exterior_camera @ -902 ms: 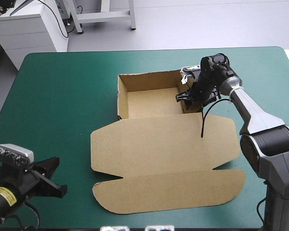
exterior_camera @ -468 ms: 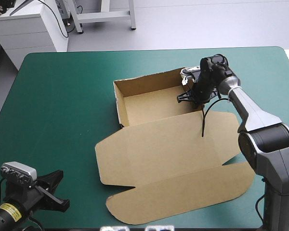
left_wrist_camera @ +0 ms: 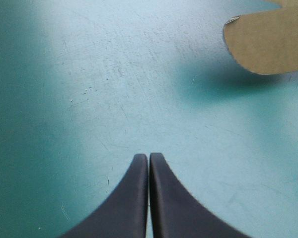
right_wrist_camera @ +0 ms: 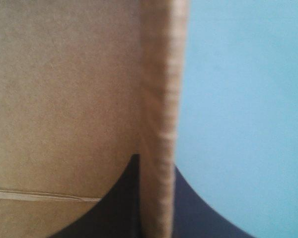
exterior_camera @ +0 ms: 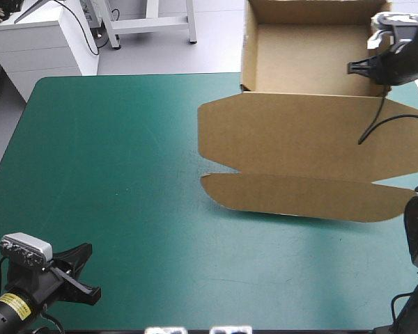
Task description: Fold the box
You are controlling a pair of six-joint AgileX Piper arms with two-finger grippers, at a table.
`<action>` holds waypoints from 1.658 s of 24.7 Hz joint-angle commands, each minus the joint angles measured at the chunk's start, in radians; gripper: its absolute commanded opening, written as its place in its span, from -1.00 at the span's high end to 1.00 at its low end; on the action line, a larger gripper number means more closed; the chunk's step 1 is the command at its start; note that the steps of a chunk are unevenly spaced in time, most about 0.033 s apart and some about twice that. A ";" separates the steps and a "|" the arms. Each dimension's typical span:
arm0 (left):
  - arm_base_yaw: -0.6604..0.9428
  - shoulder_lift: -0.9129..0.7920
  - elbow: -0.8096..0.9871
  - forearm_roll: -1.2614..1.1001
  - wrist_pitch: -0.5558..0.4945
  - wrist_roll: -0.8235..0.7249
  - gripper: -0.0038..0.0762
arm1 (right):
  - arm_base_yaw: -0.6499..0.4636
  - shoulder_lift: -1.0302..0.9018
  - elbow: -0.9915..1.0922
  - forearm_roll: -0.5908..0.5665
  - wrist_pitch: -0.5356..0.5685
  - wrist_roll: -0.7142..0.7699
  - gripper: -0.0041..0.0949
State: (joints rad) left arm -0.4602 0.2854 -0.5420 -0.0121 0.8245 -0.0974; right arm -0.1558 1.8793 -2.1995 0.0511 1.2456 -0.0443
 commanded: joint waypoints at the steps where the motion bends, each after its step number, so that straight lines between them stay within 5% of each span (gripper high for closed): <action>1: -0.004 0.011 -0.023 -0.007 -0.076 0.000 0.92 | -0.097 -0.040 -0.017 0.011 0.005 -0.007 0.96; 8: -0.004 0.011 -0.021 0.000 -0.161 -0.002 0.92 | -0.236 0.043 0.047 0.006 0.003 -0.078 0.96; 20: -0.004 0.011 -0.021 0.000 -0.117 -0.002 0.92 | -0.290 0.213 0.058 0.008 0.005 -0.070 0.87; 25: -0.004 0.011 -0.021 0.000 -0.116 -0.006 0.92 | -0.291 0.237 0.080 0.008 0.005 -0.070 0.37; 28: -0.004 0.011 -0.009 0.000 -0.116 -0.011 0.92 | -0.298 0.214 0.083 -0.004 0.005 -0.044 -0.34; 30: -0.004 0.011 0.008 0.000 -0.120 -0.011 0.92 | -0.301 0.148 0.083 -0.001 0.005 -0.044 -0.53; 37: -0.004 0.011 0.027 0.000 -0.132 -0.011 0.92 | -0.258 -0.232 0.150 0.257 0.005 -0.106 -0.52; 39: -0.004 0.011 0.027 0.000 -0.132 -0.011 0.92 | -0.216 -0.337 0.231 0.254 0.005 -0.124 -0.32; 41: -0.004 0.011 0.027 0.000 -0.134 -0.011 0.92 | -0.161 -0.431 0.349 0.254 0.005 -0.142 0.12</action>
State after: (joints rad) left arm -0.4602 0.2846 -0.4874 -0.0085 0.7661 -0.0980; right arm -0.3548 1.5548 -1.9144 0.2895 1.2460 -0.1563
